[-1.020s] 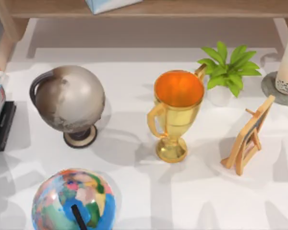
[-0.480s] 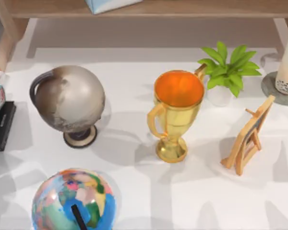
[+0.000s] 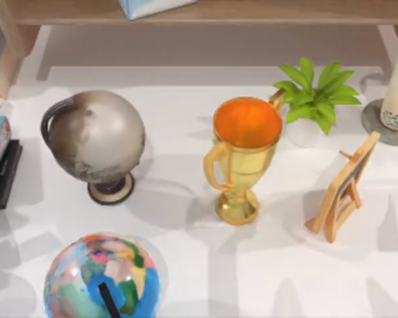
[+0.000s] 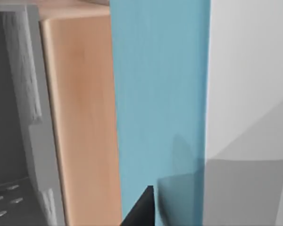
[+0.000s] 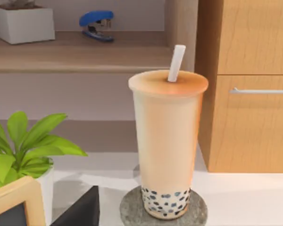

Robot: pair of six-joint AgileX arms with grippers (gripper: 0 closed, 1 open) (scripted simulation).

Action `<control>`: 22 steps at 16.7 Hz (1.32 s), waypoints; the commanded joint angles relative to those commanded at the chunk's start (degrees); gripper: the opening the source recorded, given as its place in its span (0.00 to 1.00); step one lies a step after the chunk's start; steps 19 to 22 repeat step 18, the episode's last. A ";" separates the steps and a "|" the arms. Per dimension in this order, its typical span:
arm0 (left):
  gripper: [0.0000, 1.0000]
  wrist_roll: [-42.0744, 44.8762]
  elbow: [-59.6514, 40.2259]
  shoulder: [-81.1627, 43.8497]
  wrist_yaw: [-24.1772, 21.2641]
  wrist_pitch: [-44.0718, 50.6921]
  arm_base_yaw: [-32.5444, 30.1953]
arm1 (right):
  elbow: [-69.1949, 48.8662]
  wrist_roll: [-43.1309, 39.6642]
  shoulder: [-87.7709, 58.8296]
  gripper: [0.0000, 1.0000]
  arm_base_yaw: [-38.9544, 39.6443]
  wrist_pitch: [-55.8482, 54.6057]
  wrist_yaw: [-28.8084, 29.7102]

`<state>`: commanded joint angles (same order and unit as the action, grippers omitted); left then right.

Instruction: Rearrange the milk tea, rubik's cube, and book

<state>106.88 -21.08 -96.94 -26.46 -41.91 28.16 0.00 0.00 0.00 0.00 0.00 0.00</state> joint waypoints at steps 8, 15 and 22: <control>0.68 0.00 0.00 0.00 0.00 0.00 0.00 | 0.00 0.00 0.00 1.00 0.00 0.00 0.00; 1.00 0.00 0.00 0.00 0.00 0.00 0.00 | 0.00 0.00 0.00 1.00 0.00 0.00 0.00; 1.00 0.00 0.00 0.00 0.00 0.00 0.00 | 0.00 0.00 0.00 1.00 0.00 0.00 0.00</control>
